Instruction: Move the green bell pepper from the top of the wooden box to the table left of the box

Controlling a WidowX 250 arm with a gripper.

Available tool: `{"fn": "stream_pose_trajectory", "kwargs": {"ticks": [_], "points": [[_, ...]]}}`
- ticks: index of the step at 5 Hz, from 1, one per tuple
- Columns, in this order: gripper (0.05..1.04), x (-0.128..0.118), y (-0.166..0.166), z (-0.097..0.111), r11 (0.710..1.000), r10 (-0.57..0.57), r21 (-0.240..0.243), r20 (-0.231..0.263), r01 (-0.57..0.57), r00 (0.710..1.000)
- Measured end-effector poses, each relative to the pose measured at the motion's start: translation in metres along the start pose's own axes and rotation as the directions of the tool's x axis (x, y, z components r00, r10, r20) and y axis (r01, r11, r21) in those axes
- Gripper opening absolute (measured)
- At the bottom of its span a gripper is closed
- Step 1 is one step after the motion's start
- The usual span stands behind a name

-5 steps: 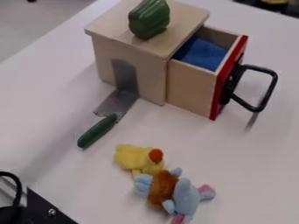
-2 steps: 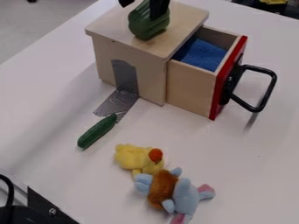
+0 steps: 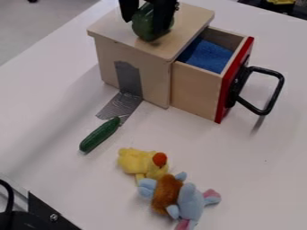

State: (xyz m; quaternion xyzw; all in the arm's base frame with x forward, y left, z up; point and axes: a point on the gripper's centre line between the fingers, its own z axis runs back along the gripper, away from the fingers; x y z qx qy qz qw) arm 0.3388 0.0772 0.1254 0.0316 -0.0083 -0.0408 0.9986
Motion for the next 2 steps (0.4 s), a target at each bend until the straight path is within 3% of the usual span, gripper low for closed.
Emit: {"fn": "stream_pose_trajectory", "kwargs": {"ticks": [1,2], "points": [[0.750,-0.0016,-0.0003,-0.0057,1.000,0.005,0.000,0.003,-0.005,1.000],[0.749,-0.0056,-0.0002,-0.0057,1.000,0.006,0.014,-0.002,-0.006,1.000]]}}
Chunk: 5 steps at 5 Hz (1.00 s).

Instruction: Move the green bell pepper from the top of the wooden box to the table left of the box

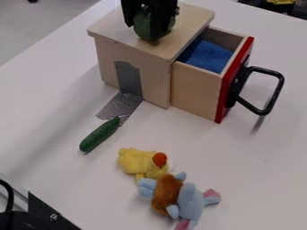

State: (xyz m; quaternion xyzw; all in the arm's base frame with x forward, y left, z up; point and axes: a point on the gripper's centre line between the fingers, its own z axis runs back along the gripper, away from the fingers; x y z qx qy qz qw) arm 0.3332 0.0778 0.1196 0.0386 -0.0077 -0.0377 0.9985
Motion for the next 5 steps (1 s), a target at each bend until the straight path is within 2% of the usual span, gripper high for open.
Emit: {"fn": "stream_pose_trajectory", "kwargs": {"ticks": [1,2,3,4,5], "points": [[0.749,-0.022,-0.004,0.001,1.000,-0.001,0.010,-0.018,0.001,1.000],[0.749,-0.055,-0.009,-0.003,1.000,0.006,0.012,-0.015,-0.006,1.000],[0.749,-0.101,-0.002,-0.020,0.999,0.051,0.006,-0.028,-0.051,0.998],[0.749,-0.151,0.007,-0.049,0.995,0.097,-0.010,-0.024,-0.097,0.995],[0.749,-0.171,0.016,-0.062,0.986,0.163,-0.013,-0.028,-0.164,0.986]]}}
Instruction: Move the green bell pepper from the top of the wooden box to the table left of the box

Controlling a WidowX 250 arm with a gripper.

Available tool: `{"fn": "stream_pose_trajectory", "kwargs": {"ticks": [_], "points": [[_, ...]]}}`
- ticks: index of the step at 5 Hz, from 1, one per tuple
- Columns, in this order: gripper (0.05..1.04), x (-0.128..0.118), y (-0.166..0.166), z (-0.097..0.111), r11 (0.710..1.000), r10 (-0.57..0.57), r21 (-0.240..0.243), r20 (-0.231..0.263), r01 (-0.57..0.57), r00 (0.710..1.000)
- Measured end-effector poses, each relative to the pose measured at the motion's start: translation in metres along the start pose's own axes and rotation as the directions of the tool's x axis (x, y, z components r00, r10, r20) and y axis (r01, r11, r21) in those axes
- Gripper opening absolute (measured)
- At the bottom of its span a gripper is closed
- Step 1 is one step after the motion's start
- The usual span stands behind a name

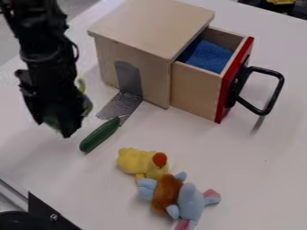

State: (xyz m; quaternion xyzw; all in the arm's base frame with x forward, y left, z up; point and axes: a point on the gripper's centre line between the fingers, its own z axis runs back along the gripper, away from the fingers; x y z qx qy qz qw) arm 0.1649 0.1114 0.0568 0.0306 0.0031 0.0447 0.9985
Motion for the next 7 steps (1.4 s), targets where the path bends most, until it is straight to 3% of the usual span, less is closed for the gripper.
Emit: {"fn": "stream_pose_trajectory", "kwargs": {"ticks": [1,2,3,4,5,6,7], "points": [[0.749,-0.004,0.014,-0.018,1.000,0.022,0.021,-0.058,-0.021,0.998],[0.749,-0.005,0.024,-0.041,1.000,0.028,0.000,-0.103,-0.028,0.994],[0.749,-0.003,0.029,-0.047,1.000,0.006,-0.010,-0.122,-0.007,0.992],[0.821,-0.002,0.030,-0.047,1.000,-0.014,-0.009,-0.143,0.012,0.990],[1.007,-0.004,0.032,-0.024,0.999,-0.010,0.034,-0.125,0.014,0.992],[1.000,-0.009,0.028,0.025,0.992,0.027,0.124,-0.055,-0.020,0.998],[1.000,-0.018,0.023,0.054,0.988,0.045,0.151,0.010,-0.046,0.999]]}}
